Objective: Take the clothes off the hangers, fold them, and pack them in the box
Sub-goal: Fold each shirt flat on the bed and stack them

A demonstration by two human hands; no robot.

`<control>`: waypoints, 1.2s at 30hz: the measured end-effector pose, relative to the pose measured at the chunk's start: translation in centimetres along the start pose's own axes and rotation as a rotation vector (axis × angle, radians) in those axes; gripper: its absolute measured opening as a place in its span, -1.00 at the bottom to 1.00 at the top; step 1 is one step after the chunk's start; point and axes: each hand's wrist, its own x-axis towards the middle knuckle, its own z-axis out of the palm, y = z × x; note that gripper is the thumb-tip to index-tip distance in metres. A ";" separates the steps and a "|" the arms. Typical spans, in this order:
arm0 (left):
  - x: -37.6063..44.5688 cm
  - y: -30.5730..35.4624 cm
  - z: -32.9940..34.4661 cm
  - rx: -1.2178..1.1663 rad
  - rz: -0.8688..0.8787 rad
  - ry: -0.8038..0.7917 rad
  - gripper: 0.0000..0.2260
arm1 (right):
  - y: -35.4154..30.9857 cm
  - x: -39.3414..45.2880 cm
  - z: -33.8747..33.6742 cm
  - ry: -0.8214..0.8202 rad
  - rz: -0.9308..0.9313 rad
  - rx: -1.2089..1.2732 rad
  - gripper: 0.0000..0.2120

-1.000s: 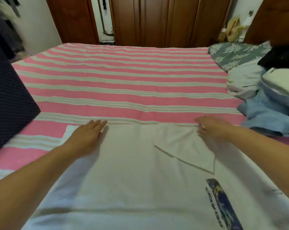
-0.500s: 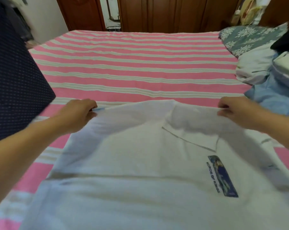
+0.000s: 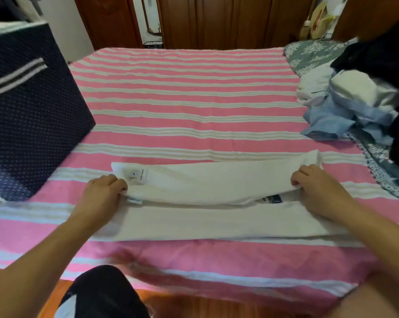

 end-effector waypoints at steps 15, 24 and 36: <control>-1.2 1.8 -2.4 0.180 -0.097 -0.355 -0.77 | 1.0 0.3 -0.9 -0.229 0.171 0.111 -0.56; 1.7 6.0 -1.3 -0.224 0.004 -0.100 -0.46 | -10.7 7.9 0.8 -0.186 0.113 0.249 -0.48; 1.1 7.4 2.6 -0.050 -0.036 -0.565 -0.33 | -1.3 -1.1 1.0 -0.473 0.622 -0.014 -0.35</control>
